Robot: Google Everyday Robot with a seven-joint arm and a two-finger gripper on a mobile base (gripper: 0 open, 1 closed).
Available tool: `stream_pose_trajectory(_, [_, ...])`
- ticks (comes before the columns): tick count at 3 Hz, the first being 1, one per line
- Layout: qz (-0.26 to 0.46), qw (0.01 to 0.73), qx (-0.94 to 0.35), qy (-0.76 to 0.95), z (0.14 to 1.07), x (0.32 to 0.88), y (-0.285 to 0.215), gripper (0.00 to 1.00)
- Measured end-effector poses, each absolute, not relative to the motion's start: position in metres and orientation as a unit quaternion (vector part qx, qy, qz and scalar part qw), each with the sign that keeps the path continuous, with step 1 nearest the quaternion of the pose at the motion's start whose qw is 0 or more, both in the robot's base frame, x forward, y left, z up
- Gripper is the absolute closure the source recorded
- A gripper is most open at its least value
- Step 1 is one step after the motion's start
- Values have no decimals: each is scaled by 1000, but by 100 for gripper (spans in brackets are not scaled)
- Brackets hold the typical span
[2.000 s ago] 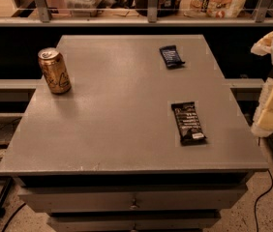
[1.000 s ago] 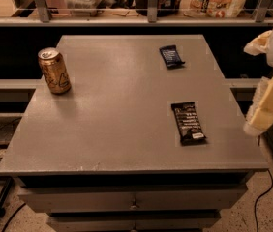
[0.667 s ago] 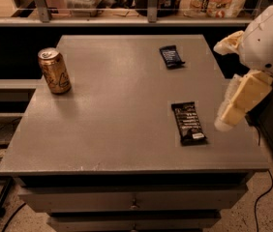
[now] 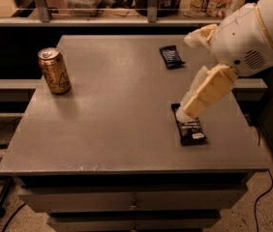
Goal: Pick orange can
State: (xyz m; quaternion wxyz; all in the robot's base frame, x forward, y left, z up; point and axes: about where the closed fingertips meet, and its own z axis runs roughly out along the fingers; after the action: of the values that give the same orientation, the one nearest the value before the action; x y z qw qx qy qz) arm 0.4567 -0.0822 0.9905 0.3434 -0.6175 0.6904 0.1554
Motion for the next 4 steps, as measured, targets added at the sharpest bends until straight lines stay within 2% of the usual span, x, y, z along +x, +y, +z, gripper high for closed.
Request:
stream_pose_trajectory(1, [155,343,-618,690,990,456,-82,0])
stream_pose_trajectory(2, [182,368,-607,680,991,464,-55,0])
stream_pose_trajectory(4, [241,418,-598,640,985,497,46,0])
